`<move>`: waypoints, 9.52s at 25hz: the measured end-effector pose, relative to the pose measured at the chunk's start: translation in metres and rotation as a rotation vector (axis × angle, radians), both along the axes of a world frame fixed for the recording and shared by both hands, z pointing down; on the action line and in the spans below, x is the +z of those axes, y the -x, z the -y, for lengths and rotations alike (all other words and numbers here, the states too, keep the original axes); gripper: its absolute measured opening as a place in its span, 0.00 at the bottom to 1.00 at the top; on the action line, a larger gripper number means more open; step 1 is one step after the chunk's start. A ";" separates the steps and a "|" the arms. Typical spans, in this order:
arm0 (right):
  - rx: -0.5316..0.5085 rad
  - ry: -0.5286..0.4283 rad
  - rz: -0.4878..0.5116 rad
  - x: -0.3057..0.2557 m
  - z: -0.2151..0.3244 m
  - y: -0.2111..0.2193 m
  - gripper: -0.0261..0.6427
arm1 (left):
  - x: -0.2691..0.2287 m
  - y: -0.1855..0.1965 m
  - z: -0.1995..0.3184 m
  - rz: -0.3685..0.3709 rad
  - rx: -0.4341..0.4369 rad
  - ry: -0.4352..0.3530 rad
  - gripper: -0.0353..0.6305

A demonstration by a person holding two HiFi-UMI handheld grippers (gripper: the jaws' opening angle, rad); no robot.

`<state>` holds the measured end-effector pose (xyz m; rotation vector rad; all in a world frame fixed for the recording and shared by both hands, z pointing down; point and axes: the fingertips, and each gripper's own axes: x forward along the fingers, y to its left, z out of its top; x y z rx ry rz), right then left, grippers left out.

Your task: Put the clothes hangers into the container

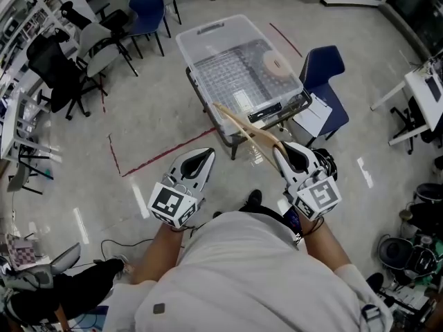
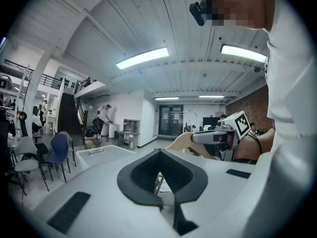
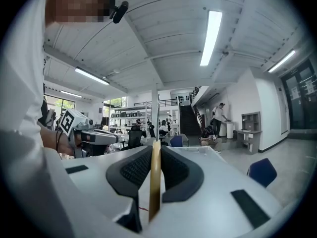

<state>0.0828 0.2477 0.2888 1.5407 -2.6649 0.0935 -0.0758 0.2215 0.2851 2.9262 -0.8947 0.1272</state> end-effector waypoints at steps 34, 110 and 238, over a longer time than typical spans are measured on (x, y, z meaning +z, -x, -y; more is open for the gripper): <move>0.012 0.007 -0.053 0.005 0.167 -0.060 0.14 | 0.010 -0.055 0.175 -0.024 -0.003 0.004 0.08; -0.126 0.627 -0.029 0.316 0.531 0.006 0.14 | 0.137 -0.017 0.433 0.028 -0.167 0.310 0.08; -0.119 0.028 -0.017 0.007 0.257 -0.035 0.07 | -0.008 -0.089 0.254 -0.048 0.005 0.026 0.08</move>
